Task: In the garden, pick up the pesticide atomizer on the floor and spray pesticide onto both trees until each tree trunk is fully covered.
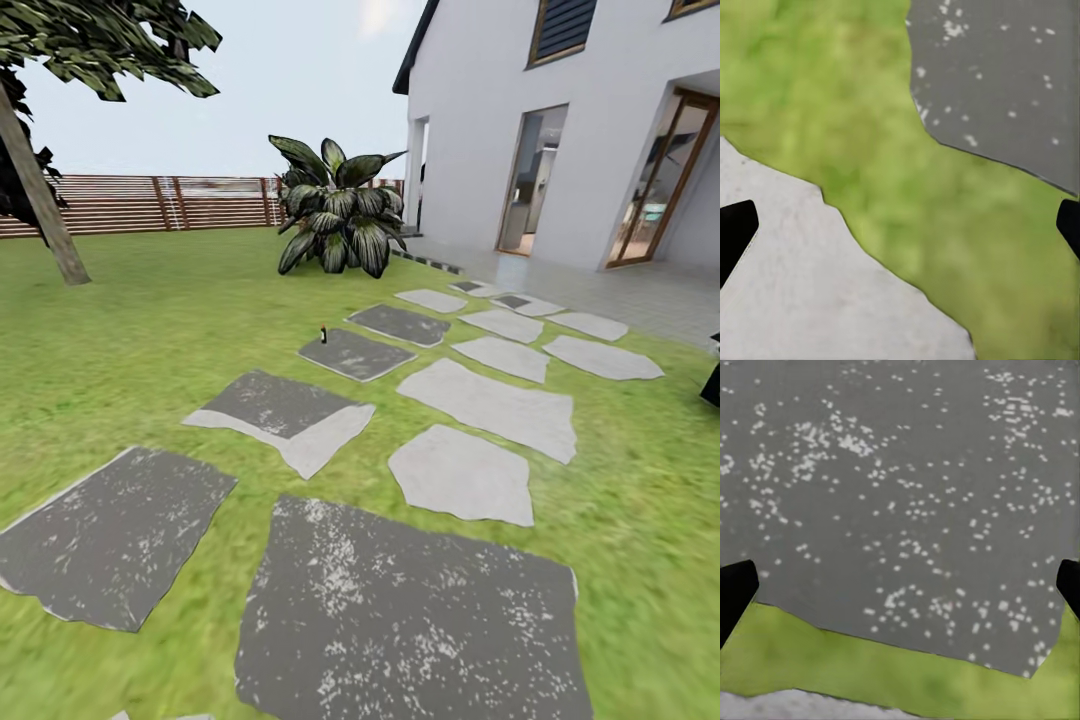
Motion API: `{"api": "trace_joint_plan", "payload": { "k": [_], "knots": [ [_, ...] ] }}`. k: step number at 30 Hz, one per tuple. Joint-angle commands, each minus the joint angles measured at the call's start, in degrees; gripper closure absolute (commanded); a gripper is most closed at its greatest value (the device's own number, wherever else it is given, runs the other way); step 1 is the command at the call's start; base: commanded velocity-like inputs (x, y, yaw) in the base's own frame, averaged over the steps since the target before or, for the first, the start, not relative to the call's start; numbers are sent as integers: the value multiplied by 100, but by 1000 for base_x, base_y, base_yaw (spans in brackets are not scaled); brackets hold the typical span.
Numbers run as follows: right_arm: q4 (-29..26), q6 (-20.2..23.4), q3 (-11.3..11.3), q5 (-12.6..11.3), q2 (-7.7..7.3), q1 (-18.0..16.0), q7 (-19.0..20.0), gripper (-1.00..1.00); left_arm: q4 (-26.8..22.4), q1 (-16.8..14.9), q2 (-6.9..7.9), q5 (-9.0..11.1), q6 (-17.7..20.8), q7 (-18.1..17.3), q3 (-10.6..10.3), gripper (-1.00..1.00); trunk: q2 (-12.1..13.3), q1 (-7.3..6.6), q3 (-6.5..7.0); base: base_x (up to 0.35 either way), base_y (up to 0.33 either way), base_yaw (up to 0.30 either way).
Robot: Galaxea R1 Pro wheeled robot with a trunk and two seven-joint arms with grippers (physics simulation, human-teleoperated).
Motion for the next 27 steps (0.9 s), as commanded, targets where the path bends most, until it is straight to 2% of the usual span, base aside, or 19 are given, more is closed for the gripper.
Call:
{"api": "trace_joint_plan", "payload": {
  "k": [1,27],
  "knots": [
    [4,-18,-2,2,0,-3,3,-100,3,-3,-2,-3,-19,-1,14,-100,-1,2,-5,338,0,0],
    [4,-20,-2,2,0,-3,2,-100,6,-3,-2,-3,-19,-1,14,-100,-1,2,-5,338,0,0]
  ]
}}
